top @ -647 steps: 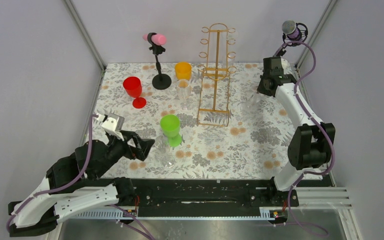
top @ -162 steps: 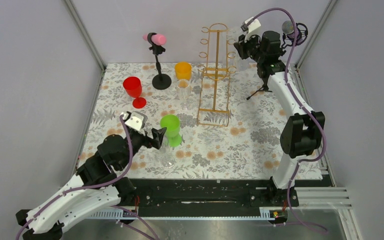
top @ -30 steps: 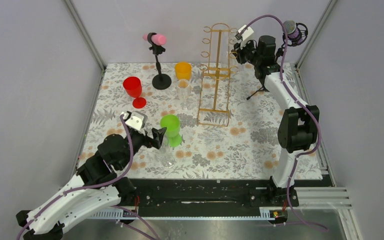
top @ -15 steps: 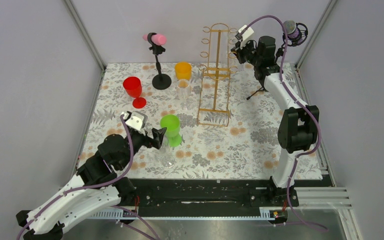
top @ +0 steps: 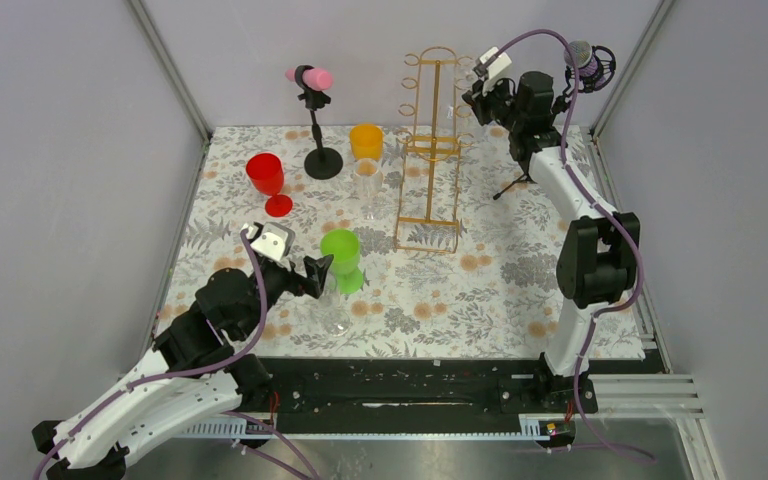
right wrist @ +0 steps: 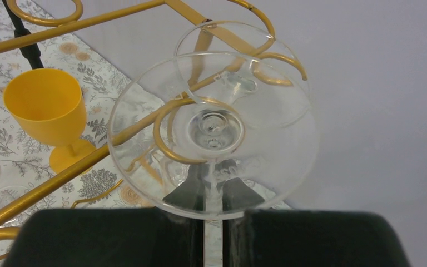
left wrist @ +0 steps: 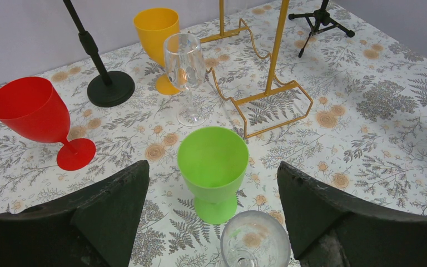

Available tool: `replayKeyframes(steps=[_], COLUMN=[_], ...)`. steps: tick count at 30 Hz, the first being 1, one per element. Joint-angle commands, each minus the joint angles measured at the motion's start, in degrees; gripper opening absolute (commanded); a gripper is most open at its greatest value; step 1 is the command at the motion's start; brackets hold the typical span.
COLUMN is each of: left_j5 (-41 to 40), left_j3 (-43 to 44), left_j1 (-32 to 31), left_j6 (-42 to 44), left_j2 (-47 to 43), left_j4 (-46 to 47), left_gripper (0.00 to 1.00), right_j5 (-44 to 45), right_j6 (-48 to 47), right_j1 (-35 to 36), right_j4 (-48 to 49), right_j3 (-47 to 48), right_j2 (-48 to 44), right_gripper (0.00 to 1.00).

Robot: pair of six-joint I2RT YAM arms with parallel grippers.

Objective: Place the wine glass upside down on the wine glass rack
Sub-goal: Turn the wine glass upside down at the wine rack.

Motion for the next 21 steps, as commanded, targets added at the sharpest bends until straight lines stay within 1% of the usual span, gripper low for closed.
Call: replayKeyframes(steps=[1, 14, 21], left_j5=[-0.2, -0.3, -0.3], left_j3=[-0.5, -0.5, -0.6], left_j1=[0.3, 0.2, 0.3], left_j6=[0.5, 0.5, 0.5], left_j2=[-0.4, -0.6, -0.6], left_j4=[3.3, 3.3, 3.2], left_gripper=[0.86, 0.86, 0.86], right_j5=[-0.3, 1.8, 1.9], right_j6=[1.5, 0.2, -0.1], right_j1=[0.3, 0.2, 0.2], right_j4=[5.6, 5.6, 7.1], right_j3=[1.0, -1.5, -5.3], right_j2=[-4.9, -6.9, -9.1], right_gripper=[0.0, 0.0, 0.0])
